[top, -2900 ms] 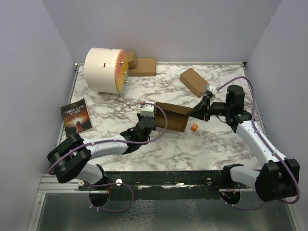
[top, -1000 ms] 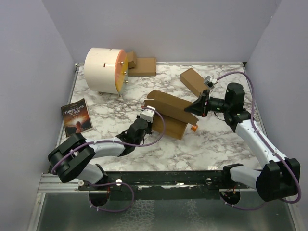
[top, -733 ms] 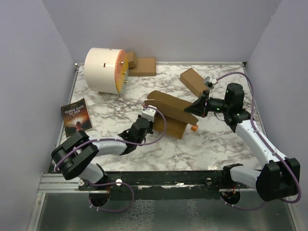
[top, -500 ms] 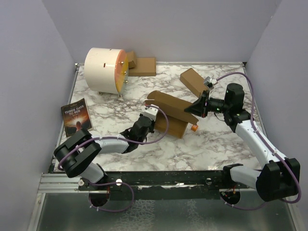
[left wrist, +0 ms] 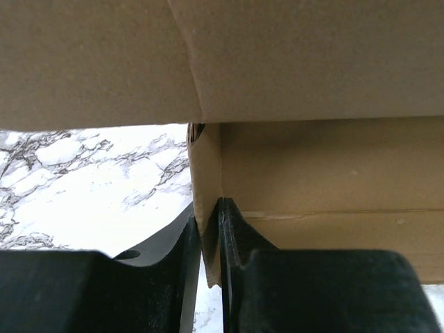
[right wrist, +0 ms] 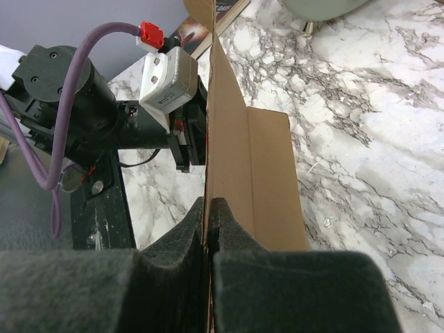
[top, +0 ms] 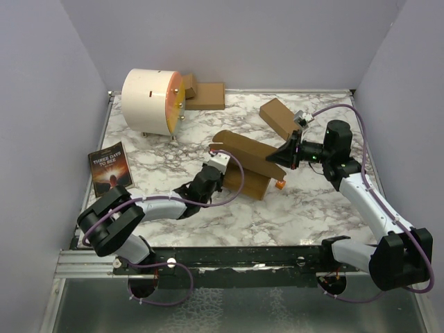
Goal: Fold the paper box
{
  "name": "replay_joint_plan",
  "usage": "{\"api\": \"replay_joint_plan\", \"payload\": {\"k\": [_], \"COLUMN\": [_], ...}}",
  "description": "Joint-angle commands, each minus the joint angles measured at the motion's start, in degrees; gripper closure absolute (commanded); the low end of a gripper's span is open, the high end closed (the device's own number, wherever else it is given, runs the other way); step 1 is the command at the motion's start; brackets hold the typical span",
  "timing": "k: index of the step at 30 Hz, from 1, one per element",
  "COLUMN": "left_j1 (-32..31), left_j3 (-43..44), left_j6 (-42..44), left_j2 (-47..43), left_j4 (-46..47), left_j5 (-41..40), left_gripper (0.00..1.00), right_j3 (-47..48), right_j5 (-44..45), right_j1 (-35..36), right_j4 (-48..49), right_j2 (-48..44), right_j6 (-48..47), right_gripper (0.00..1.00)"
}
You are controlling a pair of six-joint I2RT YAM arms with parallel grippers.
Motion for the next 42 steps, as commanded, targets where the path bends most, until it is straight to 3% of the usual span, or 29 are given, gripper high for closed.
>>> {"api": "replay_joint_plan", "payload": {"k": [1,7,13,22,32,34,38,42], "left_j1": [0.6,1.4,1.6,1.7,1.7,1.8,1.7,1.7], "left_j3": [1.6,2.1,0.8,-0.1,-0.8,-1.0,-0.9,-0.9], "left_j6": [-1.4,-4.3,-6.7,-8.1,-8.2,-7.9,-7.2,-6.3], "left_j2": [-1.9,-3.0,-4.0,-3.3,-2.8,-3.1,-3.0,-2.2], "left_j4": [-4.5,-4.6,-0.5,3.5,2.7,2.5,2.3,2.6], "left_j5": [-0.4,0.1,1.6,1.3,1.0,1.0,1.0,1.1], "left_gripper": [0.82,0.80,0.70,0.67,0.79,0.90,1.00,1.00], "right_j3": [0.0,-0.2,-0.4,-0.6,-0.8,-0.7,-0.7,-0.8], "right_j5": [0.5,0.5,0.6,0.6,0.8,0.7,0.6,0.9], "right_j1": [0.1,0.1,0.1,0.1,0.1,0.1,0.1,0.1], "right_j4": [1.5,1.7,1.9,2.1,2.1,2.2,2.2,2.1], "right_j2": [-1.0,-1.0,-1.1,-1.2,-1.3,-1.2,-1.2,-1.3], "right_j6": [-0.5,-0.5,-0.3,0.0,-0.4,-0.4,-0.3,-0.3], "right_gripper": [0.99,0.99,0.99,0.99,0.99,0.99,0.99,0.99]}}
